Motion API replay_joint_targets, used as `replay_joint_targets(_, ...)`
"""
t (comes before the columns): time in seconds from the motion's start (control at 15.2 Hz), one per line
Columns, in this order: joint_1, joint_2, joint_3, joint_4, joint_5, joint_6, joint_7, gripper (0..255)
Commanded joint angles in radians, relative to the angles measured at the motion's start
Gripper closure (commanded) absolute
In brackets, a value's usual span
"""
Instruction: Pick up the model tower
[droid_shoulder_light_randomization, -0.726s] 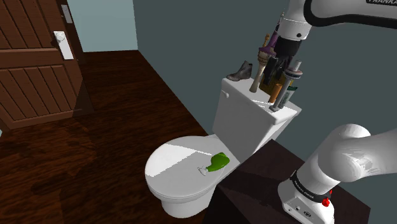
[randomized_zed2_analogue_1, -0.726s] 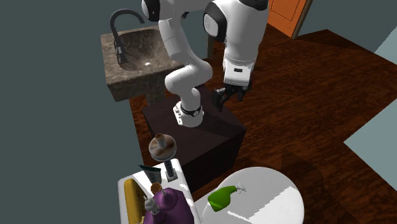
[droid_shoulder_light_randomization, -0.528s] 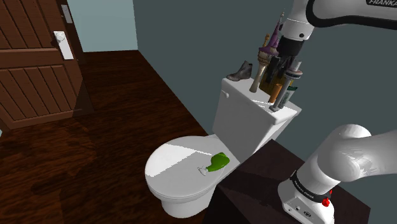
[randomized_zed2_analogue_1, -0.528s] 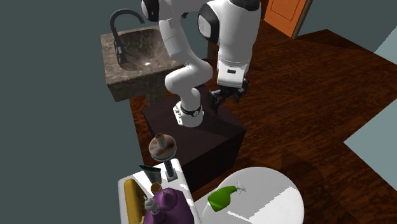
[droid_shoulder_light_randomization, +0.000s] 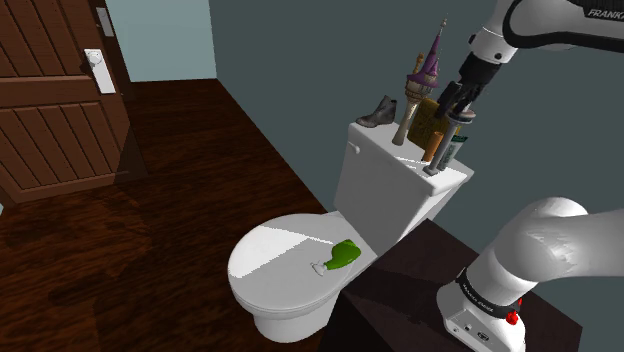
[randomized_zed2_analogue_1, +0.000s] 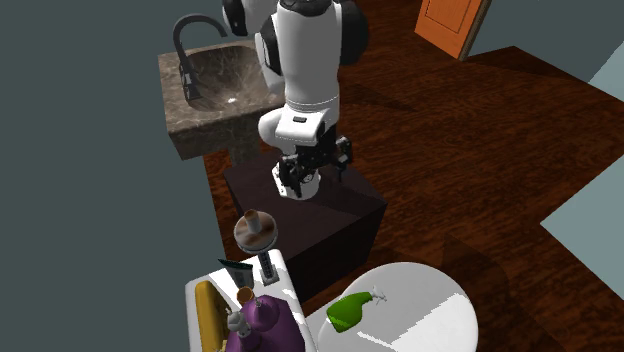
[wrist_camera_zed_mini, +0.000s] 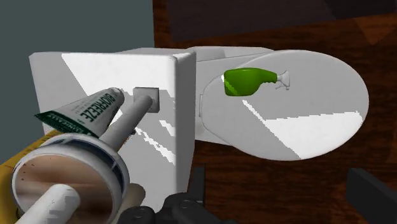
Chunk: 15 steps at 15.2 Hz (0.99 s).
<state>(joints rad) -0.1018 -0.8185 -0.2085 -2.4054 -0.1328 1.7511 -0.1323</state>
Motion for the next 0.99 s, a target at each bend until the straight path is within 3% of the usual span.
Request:
replay_joint_targets(0.0,-0.023,-0.01,-0.043,-0.018,-0.021,0.051,-0.022,0)
replay_joint_targets(0.59,-0.1,0.005,-0.256,-0.012,-0.076,0.247,-0.135,0)
replay_joint_targets(0.92,-0.108,0.002,-0.275,-0.066,-0.088,0.302,-0.141,0)
